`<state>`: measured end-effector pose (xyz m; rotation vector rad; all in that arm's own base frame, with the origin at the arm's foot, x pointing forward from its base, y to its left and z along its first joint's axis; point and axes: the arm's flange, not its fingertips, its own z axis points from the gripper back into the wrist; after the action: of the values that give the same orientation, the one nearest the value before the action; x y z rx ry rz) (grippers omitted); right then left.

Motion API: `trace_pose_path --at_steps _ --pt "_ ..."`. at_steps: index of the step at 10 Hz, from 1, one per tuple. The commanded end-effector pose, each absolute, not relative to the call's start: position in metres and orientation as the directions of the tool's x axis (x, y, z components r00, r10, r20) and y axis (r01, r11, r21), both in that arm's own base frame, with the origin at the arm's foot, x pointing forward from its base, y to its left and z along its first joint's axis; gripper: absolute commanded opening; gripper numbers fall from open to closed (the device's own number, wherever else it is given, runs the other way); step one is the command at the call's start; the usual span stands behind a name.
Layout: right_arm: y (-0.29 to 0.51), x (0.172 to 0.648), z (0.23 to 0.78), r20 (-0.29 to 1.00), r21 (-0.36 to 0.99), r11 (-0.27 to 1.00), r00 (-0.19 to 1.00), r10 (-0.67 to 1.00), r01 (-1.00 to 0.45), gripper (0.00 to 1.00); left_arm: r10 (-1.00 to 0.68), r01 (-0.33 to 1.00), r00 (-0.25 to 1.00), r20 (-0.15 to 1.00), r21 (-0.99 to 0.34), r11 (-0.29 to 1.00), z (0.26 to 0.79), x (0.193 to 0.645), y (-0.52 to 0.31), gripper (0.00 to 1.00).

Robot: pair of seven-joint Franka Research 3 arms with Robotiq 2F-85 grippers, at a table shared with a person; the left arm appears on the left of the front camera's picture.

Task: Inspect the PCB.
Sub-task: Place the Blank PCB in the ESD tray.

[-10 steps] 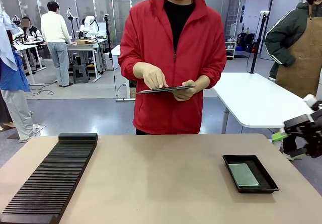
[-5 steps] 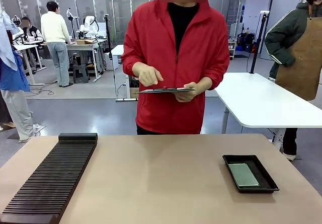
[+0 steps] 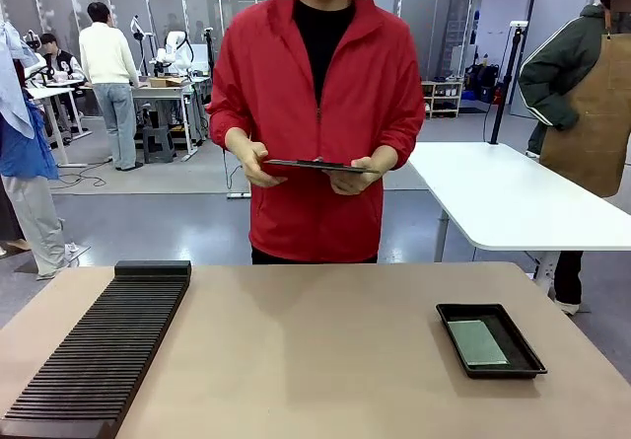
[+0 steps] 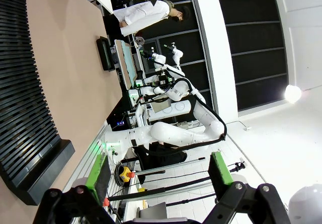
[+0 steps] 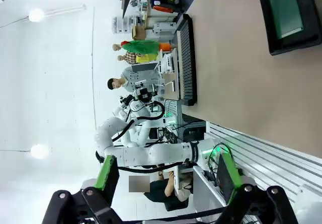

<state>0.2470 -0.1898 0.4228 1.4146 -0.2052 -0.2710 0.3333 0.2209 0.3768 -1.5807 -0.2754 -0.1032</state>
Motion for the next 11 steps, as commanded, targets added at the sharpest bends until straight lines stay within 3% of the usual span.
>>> trace_pose_path --at_steps 1,11 --pt "-0.1885 0.2469 0.4271 -0.019 0.990 0.127 0.952 -0.307 0.061 1.00 0.115 0.242 0.964 0.241 -0.970 0.003 0.3787 0.3311 0.2192 1.00" --pt "-0.1885 0.2469 0.4271 -0.019 0.990 0.127 0.952 -0.307 0.061 1.00 0.115 0.242 0.964 0.241 -0.970 0.003 0.3787 0.3311 0.2192 1.00"
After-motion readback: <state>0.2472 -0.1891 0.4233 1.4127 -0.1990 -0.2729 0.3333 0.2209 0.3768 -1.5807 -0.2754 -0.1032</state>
